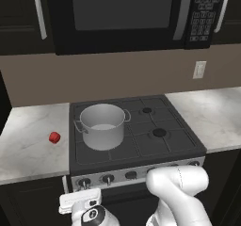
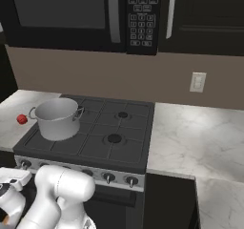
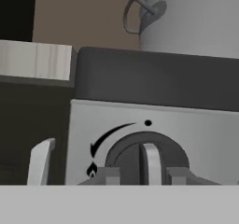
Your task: Turn on the burner for the pot on the stove. Wait thirty seconds for the pot to heat up. Then add the bell pepper to the pot.
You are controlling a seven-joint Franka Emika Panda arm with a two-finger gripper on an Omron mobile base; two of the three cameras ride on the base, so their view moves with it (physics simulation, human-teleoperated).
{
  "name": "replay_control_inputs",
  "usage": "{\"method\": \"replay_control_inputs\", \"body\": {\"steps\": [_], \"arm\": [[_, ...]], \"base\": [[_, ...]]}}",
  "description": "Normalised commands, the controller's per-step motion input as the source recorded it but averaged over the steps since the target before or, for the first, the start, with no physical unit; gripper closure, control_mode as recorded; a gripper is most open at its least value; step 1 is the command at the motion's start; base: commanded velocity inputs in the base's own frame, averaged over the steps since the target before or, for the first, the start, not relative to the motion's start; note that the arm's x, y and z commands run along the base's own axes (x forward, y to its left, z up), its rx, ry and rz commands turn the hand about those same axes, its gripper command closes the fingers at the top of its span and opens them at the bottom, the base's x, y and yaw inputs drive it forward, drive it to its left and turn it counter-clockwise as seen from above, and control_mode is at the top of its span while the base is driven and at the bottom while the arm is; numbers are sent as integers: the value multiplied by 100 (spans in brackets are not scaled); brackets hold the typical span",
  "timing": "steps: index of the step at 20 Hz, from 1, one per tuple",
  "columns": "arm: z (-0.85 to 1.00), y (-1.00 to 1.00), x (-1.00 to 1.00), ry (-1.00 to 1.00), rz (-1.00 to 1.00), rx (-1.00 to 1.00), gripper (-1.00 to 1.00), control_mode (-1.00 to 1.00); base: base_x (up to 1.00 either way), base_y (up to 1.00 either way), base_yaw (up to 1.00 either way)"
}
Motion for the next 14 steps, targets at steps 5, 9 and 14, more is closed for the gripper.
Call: {"method": "replay_control_inputs", "body": {"steps": [5,9,14], "arm": [[10,0,24,4,25,-19,100,-100],[11,0,14,3,27,-29,100,-100],[5,0,6,6,33,-31,100,-100]], "base": [[0,0,0],[0,0,0],[0,0,0]]}}
